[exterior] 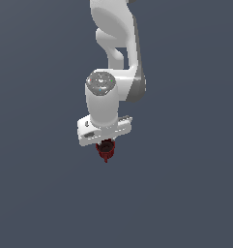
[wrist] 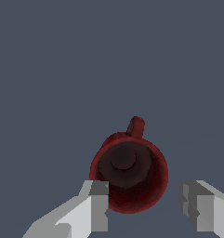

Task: Pick up the object and move it to a goal position.

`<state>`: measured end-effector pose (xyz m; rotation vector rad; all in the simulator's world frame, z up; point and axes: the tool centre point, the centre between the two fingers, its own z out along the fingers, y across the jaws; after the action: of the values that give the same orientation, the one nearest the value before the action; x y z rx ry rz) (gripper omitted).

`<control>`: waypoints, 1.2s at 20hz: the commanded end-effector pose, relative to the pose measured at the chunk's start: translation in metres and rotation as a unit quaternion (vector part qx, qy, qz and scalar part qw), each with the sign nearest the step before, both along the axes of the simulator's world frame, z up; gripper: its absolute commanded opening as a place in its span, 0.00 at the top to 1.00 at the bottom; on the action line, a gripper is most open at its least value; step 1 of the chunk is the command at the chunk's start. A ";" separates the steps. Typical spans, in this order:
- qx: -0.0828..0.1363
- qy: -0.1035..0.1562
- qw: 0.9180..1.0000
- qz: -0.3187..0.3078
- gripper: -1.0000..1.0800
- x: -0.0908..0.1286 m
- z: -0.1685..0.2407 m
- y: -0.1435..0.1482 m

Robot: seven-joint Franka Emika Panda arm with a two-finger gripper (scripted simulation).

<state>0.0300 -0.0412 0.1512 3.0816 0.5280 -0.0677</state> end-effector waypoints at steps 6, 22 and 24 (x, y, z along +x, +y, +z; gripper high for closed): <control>0.010 0.030 0.996 0.088 0.38 0.006 -0.024 -0.015; 0.035 0.065 0.977 0.199 0.38 0.010 -0.056 -0.037; 0.036 0.066 0.976 0.203 0.38 0.010 -0.057 -0.037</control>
<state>0.0399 -0.0780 0.0953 2.9813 1.1628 -0.2500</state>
